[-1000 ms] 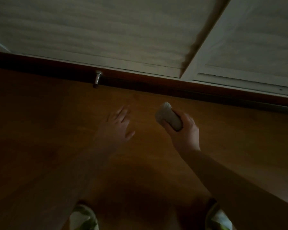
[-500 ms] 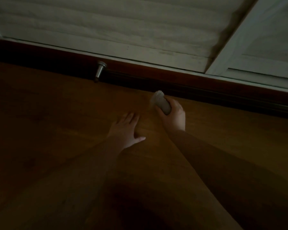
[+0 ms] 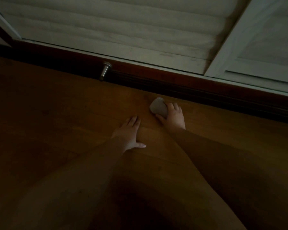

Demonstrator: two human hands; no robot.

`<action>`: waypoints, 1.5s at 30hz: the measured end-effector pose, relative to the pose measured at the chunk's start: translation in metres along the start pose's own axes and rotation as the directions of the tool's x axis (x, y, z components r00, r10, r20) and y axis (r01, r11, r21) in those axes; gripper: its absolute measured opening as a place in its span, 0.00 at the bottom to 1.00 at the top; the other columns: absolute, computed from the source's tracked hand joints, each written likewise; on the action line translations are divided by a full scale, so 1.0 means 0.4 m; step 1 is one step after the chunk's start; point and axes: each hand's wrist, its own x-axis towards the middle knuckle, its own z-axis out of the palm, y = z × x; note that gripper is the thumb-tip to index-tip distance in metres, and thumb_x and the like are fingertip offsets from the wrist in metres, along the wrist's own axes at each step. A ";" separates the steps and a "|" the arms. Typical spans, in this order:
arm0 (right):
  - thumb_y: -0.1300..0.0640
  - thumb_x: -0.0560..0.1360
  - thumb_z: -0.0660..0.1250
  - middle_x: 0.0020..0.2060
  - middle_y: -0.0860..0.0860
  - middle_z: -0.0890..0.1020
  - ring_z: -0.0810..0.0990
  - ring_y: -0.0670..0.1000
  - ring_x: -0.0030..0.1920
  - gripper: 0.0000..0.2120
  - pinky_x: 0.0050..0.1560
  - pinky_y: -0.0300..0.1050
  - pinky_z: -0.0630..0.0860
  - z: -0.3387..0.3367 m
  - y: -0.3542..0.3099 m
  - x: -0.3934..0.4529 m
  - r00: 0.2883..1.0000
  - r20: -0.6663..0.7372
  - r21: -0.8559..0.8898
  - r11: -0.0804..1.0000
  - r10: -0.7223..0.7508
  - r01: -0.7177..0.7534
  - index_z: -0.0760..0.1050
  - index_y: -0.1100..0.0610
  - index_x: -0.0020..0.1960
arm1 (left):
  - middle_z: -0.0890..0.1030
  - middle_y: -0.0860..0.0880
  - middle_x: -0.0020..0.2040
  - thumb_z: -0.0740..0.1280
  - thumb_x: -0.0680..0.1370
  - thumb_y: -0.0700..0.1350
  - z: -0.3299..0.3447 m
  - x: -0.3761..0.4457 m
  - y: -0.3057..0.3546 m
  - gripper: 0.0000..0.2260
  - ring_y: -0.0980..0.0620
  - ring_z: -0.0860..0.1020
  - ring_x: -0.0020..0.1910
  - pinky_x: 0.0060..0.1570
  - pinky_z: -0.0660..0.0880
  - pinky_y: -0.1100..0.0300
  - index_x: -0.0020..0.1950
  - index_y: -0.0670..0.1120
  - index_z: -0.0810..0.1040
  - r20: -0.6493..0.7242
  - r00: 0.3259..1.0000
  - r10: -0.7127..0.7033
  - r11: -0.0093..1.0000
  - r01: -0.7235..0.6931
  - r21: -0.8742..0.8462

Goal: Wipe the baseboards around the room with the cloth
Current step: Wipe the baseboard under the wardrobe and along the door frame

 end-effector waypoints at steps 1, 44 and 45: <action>0.47 0.75 0.71 0.65 0.56 0.74 0.71 0.57 0.65 0.30 0.68 0.48 0.65 0.004 -0.007 0.001 1.000 -0.019 0.023 1.000 0.000 0.001 0.68 0.57 0.72 | 0.36 0.52 0.80 0.68 0.70 0.71 0.000 0.002 0.000 0.55 0.48 0.41 0.80 0.77 0.52 0.42 0.81 0.50 0.38 -0.004 1.000 -0.003 1.000 0.003 -0.005; 0.52 0.74 0.73 0.64 0.57 0.73 0.72 0.58 0.65 0.28 0.65 0.54 0.72 -0.332 0.337 -0.095 0.697 -0.359 0.219 0.782 0.621 -0.583 0.68 0.60 0.69 | 0.31 0.53 0.79 0.54 0.75 0.73 0.028 0.051 0.135 0.45 0.48 0.38 0.79 0.76 0.47 0.43 0.80 0.53 0.34 -0.073 0.990 0.117 0.991 -0.111 0.081; 0.52 0.73 0.73 0.64 0.56 0.73 0.73 0.57 0.65 0.28 0.65 0.52 0.72 -0.309 0.312 -0.098 0.747 -0.357 0.200 0.827 0.561 -0.526 0.68 0.59 0.69 | 0.32 0.53 0.79 0.52 0.77 0.72 0.028 0.049 0.130 0.43 0.48 0.39 0.79 0.76 0.47 0.43 0.80 0.52 0.35 -0.092 0.988 0.125 0.990 -0.118 0.082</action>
